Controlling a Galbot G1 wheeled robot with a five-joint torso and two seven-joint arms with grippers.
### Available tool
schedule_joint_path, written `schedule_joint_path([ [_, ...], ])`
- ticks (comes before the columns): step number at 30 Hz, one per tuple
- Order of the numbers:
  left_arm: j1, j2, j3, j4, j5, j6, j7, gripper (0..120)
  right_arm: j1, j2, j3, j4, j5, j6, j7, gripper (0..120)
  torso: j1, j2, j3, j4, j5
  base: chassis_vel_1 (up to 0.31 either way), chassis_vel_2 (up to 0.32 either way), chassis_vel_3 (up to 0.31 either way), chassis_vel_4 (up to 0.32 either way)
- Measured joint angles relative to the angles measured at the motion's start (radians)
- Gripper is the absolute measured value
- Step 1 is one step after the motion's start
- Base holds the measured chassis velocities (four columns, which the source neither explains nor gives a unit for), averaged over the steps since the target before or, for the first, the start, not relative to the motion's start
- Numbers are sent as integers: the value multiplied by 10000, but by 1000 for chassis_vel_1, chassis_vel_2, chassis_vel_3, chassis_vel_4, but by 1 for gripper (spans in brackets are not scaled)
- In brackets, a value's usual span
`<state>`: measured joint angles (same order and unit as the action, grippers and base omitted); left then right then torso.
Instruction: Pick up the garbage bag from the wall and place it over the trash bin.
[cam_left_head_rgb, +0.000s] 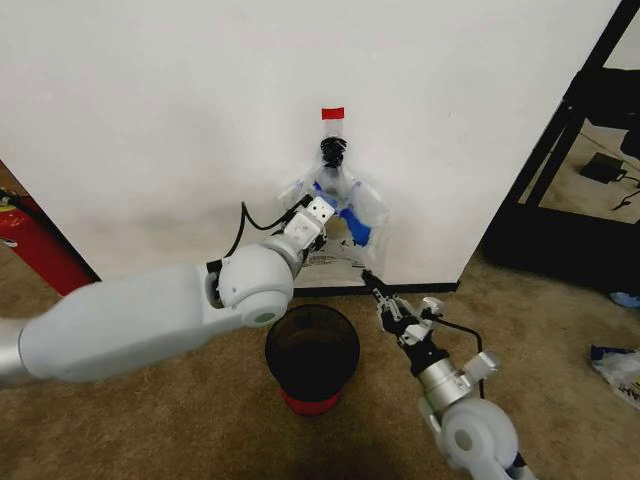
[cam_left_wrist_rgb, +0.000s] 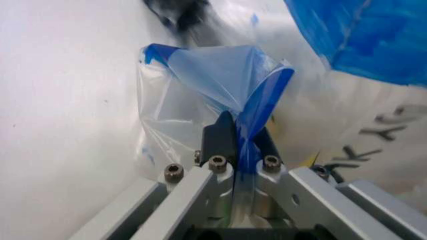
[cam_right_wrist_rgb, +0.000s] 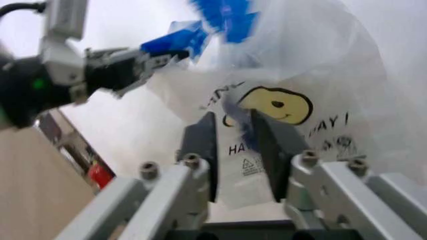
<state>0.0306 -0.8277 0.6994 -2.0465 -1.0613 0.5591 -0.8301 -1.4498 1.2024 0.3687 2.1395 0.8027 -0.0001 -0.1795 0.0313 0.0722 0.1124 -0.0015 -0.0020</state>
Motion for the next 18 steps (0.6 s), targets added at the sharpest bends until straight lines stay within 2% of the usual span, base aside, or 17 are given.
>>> schedule_joint_path([
  [3,629,-186,-742,-6,137,-522,-110,0,-345,-366,318,549,-582,143,-250,34,0,0,-1,-3,3,0,0,0,0],
  [5,1109,-316,-1179,-30,263,-792,-133,0,-588,-770,604,1139,-1004,247,-338,46,0,0,0,-2,3,0,0,0,0],
  [8,1397,-390,-1352,-34,427,-902,-124,0,-688,-1133,819,1589,-1049,270,-327,53,0,1,-1,-2,2,0,0,0,0],
  [10,1629,-456,-1411,-28,691,-985,-70,0,-676,-1511,963,2009,-796,238,-26,62,0,1,-1,-2,3,0,0,0,0],
  [14,2085,-632,-1433,43,1319,-1097,123,0,73,-2266,1043,2339,-253,-94,1484,80,0,2,0,0,4,0,0,0,0],
  [18,2262,-725,-1426,77,1506,-1103,178,0,749,-2782,909,1999,-309,-303,2122,90,0,2,0,-1,5,0,0,0,0],
])
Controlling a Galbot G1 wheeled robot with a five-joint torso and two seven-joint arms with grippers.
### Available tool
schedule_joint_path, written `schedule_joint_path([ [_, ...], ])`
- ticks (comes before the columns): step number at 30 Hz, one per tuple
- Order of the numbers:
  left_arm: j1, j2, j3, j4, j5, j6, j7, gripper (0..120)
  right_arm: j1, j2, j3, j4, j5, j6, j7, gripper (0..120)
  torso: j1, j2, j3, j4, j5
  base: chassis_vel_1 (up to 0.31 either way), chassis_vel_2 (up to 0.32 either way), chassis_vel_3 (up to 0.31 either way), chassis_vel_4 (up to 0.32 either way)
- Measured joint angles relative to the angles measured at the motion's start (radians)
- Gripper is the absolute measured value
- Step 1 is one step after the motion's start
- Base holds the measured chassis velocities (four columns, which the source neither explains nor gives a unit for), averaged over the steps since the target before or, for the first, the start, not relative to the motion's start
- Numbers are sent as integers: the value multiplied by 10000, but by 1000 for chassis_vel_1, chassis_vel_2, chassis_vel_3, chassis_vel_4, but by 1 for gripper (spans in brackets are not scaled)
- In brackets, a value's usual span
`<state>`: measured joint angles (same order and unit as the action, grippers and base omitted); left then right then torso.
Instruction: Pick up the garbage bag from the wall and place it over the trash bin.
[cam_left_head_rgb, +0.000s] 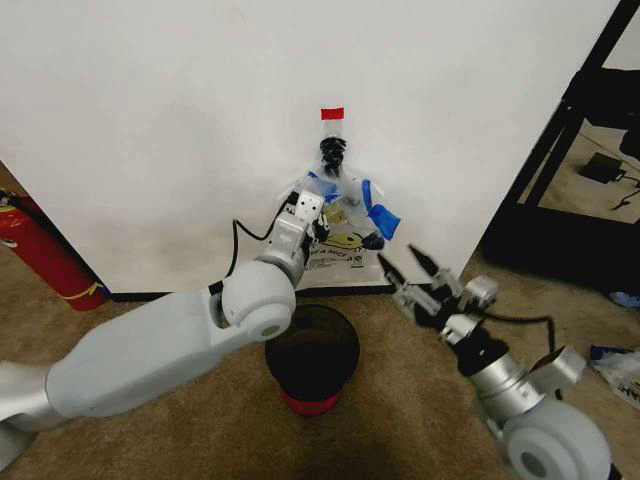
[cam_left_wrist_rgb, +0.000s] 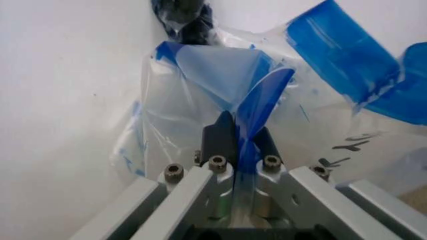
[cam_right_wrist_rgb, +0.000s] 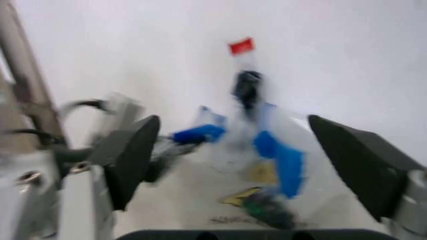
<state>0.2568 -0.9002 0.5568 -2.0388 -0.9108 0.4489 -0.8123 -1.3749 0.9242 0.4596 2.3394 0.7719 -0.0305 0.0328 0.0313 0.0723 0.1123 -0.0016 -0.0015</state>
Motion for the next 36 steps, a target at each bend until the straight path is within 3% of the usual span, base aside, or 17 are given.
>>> schedule_joint_path([
  [3,123,-92,23,80,264,-4,109,0,1049,-715,-446,-653,-396,-263,524,99,1,0,1,0,-1,0,0,0,0],
  [9,225,-78,33,96,386,-31,202,0,3115,-1699,-1657,-1577,-594,-771,1103,100,0,0,2,3,1,0,0,0,0],
  [12,393,-81,-2,97,463,-38,227,0,4758,-2236,-3028,-2272,-856,-1241,1211,100,1,0,2,-1,0,0,0,0,0],
  [15,447,-90,-23,96,482,-38,236,0,5616,-2341,-3760,-2532,-996,-1527,1266,100,1,0,2,-2,-1,0,0,0,0],
  [19,535,-72,-76,126,769,-115,322,0,7534,-2386,-5782,-3180,-2015,-2214,1108,98,2,-1,2,4,-2,0,0,0,0],
  [23,617,-27,-165,112,812,-146,362,0,8124,-2385,-6503,-3318,-2737,-2757,860,96,2,-1,2,0,-2,0,0,0,0],
  [28,752,30,-272,51,822,-150,391,0,8368,-2611,-6933,-3246,-4344,-3743,429,77,1,-1,1,-2,-3,0,0,0,0],
  [36,803,18,-304,2,823,-161,440,0,8081,-2881,-6735,-3042,-5179,-3788,397,47,1,-1,0,-2,-3,0,0,0,0],
])
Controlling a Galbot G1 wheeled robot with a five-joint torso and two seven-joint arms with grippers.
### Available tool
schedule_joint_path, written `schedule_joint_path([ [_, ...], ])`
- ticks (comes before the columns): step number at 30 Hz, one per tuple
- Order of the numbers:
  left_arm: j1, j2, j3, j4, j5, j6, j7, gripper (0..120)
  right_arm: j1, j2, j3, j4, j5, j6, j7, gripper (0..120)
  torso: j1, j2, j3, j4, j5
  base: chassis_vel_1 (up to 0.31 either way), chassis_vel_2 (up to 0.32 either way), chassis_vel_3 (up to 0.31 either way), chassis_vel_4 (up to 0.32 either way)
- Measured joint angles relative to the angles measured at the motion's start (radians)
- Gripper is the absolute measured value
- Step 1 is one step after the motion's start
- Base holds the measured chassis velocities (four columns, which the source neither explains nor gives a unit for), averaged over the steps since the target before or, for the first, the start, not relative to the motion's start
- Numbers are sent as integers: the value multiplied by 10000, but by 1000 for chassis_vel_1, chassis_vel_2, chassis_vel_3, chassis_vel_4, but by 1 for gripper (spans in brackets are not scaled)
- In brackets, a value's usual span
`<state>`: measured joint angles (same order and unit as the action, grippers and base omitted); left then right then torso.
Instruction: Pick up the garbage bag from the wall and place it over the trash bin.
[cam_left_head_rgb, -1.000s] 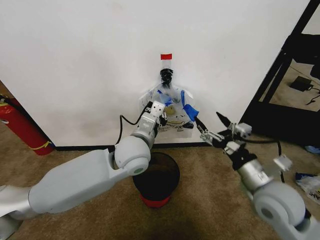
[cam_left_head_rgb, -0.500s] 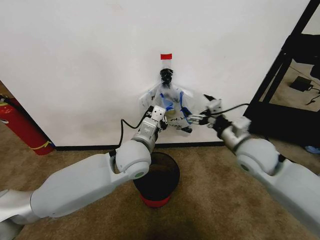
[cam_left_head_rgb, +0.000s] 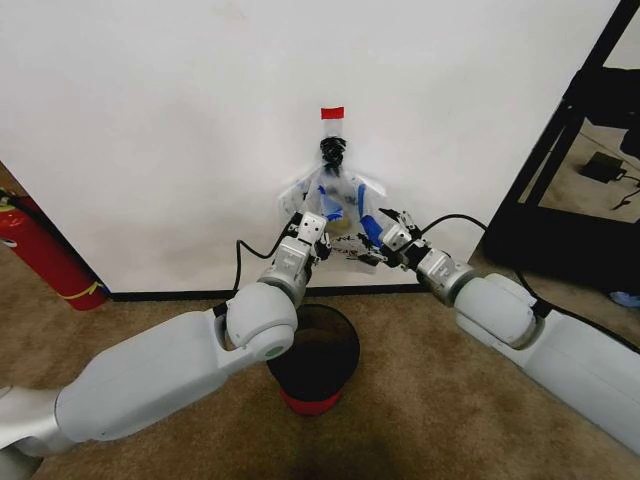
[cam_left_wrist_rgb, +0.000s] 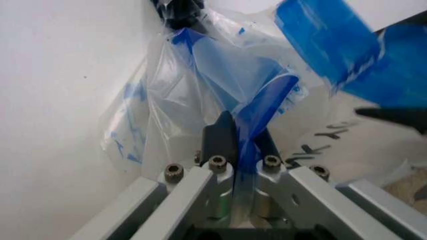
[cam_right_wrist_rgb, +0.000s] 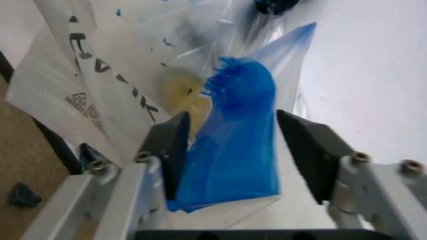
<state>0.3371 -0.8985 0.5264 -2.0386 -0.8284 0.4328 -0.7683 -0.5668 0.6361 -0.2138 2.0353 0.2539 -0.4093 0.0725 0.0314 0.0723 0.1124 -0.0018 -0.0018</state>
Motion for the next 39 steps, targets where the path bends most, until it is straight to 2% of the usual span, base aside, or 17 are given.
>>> schedule_joint_path([
  [5,-23,-6,18,-11,-4,-2,1,0,-62,-19,87,18,-122,27,-12,32,0,0,0,2,0,0,0,0,0],
  [9,-25,15,29,-66,-11,-3,-9,0,-234,6,256,6,-328,46,55,14,0,0,0,3,0,0,0,0,0],
  [11,-10,23,24,-83,-12,-3,-12,0,-300,25,332,11,-326,44,110,11,-1,0,0,3,0,0,0,0,0],
  [14,88,61,-28,-157,-15,-22,-30,0,-796,123,868,100,-94,48,456,0,-1,0,0,4,-1,0,0,0,0],
  [21,355,211,-190,-412,-21,-52,-49,0,-2401,309,2332,483,805,387,1093,0,-1,0,0,-1,1,0,0,0,0],
  [26,1069,492,-395,-813,35,-87,-47,0,-3865,278,3095,1201,1285,528,1344,0,-2,0,-1,1,-1,0,0,0,0],
  [32,1765,850,-588,-1230,225,-97,-6,0,-4495,279,3151,1589,1200,487,1632,0,-2,0,-1,0,-2,0,0,0,0],
  [35,2518,1296,-1027,-1621,529,-135,139,1,-4647,284,3047,1662,1065,429,1721,0,-2,0,-2,5,-2,0,0,0,0],
  [38,2777,1441,-1200,-1749,621,-154,170,1,-4699,285,3025,1691,1030,444,1722,0,-2,0,-1,7,-2,0,0,0,0],
  [39,3072,1586,-1435,-1899,738,-169,214,1,-4719,284,3018,1741,1018,480,1725,0,-2,0,-1,3,-2,0,0,0,0],
])
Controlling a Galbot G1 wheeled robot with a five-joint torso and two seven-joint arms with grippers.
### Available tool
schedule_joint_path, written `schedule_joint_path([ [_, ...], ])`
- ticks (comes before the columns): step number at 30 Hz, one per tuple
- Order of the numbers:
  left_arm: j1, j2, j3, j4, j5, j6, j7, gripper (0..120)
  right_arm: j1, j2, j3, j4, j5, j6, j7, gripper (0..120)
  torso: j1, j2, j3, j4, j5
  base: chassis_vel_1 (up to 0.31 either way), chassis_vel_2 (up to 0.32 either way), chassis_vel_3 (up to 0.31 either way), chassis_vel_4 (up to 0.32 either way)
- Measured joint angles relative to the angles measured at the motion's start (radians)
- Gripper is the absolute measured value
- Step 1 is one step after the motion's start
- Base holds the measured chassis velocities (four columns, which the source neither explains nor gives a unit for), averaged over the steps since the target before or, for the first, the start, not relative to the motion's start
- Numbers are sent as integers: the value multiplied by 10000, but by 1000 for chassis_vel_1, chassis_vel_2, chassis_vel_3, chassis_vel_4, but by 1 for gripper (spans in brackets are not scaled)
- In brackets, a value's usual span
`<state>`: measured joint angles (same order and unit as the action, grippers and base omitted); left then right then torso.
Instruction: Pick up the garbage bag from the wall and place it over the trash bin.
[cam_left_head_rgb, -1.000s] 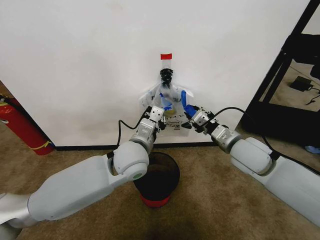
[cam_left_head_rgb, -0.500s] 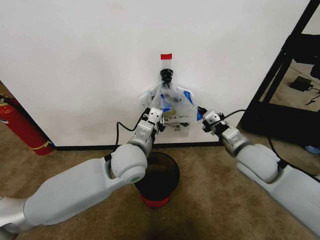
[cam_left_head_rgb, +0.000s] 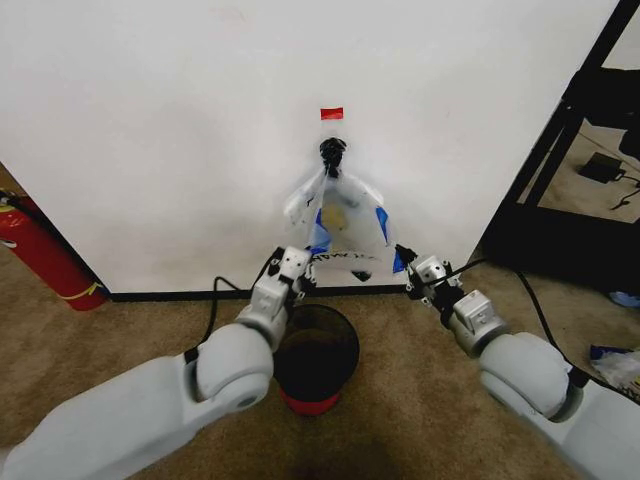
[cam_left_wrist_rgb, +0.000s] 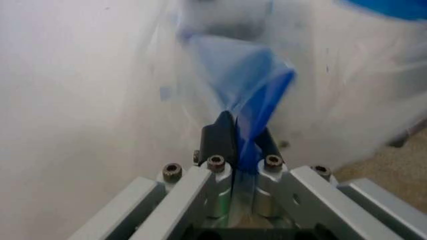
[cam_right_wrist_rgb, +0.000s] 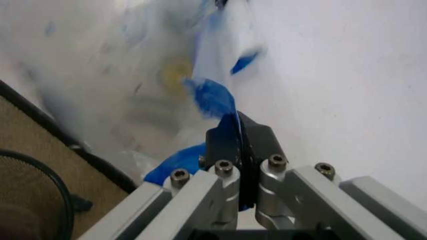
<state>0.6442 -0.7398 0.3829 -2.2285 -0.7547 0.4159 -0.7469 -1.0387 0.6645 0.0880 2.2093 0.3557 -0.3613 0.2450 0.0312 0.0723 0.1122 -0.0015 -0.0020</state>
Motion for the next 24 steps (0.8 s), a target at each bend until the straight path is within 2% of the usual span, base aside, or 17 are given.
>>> schedule_joint_path([
  [4,513,182,-419,-226,157,-12,61,1,19,-10,-20,109,65,-6,0,0,0,0,0,-3,1,0,0,0,0],
  [9,2564,713,-2677,-1119,731,-215,440,1,248,65,-181,301,285,123,-13,0,0,-2,1,4,0,0,0,0,0],
  [10,2564,713,-2677,-1119,731,-215,440,1,248,65,-181,301,285,123,-13,0,0,-2,1,4,0,0,0,0,0],
  [12,2947,925,-3243,-1504,739,-264,521,1,324,86,-61,490,526,258,54,0,0,-2,1,3,0,0,0,0,0],
  [16,2937,1324,-3899,-2261,403,-336,744,2,558,92,313,1093,1274,573,370,0,0,-2,1,-1,0,0,0,0,0],
  [24,2847,1709,-4495,-2785,-203,-313,999,2,943,93,459,2018,2552,578,965,0,1,-2,1,-1,-1,0,0,0,0],
])
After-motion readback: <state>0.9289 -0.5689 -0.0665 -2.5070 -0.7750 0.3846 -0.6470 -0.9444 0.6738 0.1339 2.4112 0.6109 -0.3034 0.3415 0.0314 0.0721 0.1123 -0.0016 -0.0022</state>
